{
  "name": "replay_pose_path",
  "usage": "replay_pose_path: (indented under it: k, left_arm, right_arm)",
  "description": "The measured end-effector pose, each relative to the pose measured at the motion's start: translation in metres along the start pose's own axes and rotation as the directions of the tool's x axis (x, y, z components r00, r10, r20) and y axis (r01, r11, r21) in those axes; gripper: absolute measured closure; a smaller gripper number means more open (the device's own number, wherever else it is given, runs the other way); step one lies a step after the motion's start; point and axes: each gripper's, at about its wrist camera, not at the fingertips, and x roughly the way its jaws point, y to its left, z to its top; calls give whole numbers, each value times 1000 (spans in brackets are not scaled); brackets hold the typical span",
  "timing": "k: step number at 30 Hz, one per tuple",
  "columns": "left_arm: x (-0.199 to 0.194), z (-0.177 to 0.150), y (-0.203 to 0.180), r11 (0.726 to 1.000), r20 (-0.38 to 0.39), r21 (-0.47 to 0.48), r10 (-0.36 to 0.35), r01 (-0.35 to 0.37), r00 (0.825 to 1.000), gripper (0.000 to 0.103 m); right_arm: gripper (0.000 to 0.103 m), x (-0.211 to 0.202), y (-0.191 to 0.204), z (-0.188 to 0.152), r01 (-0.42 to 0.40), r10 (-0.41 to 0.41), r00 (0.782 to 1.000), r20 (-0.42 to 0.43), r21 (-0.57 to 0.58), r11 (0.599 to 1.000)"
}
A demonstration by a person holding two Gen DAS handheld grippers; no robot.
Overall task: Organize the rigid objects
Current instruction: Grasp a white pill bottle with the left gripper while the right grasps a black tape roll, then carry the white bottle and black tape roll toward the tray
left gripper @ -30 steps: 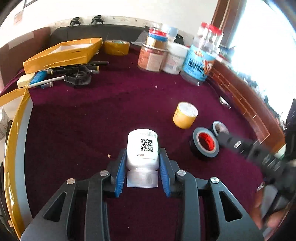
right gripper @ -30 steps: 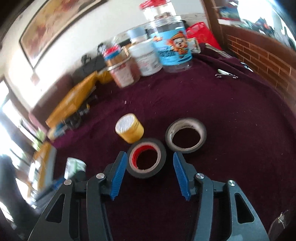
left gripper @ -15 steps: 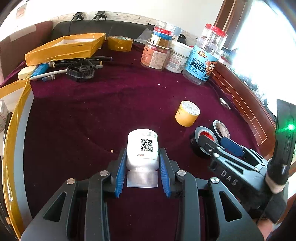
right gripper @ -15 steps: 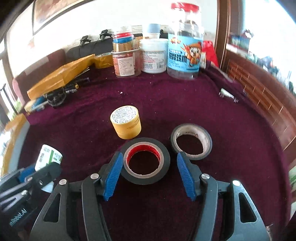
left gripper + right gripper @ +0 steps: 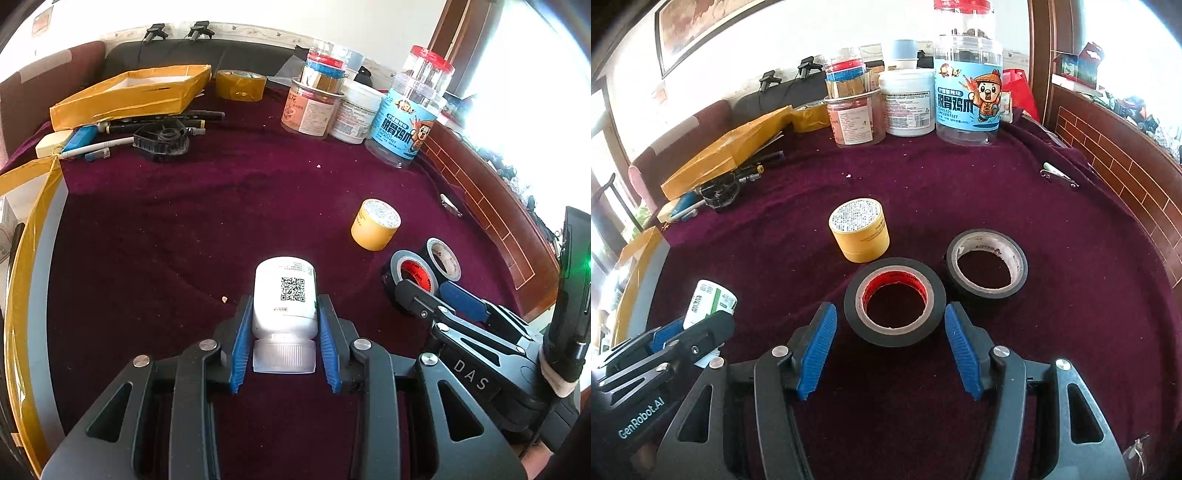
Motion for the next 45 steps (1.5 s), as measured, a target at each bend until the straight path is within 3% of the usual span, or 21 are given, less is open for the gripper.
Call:
replay_pose_path:
  k: [8, 21, 35, 45]
  left_arm:
    - [1, 0, -1, 1000, -8, 2, -3, 3, 1000, 73]
    - [-1, 0, 1, 1000, 7, -2, -6, 6, 1000, 73]
    - [-10, 1, 0, 998, 38, -7, -63, 64, 997, 73]
    - [-10, -2, -6, 998, 42, 13, -62, 62, 997, 73]
  right_arm:
    - [48, 15, 3, 0, 40, -41, 999, -26, -12, 999]
    - [48, 0, -1, -2, -52, 52, 999, 10, 39, 998]
    - [48, -8, 2, 0, -122, 121, 992, 25, 47, 991]
    - [48, -12, 2, 0, -136, 134, 990, 36, 49, 990]
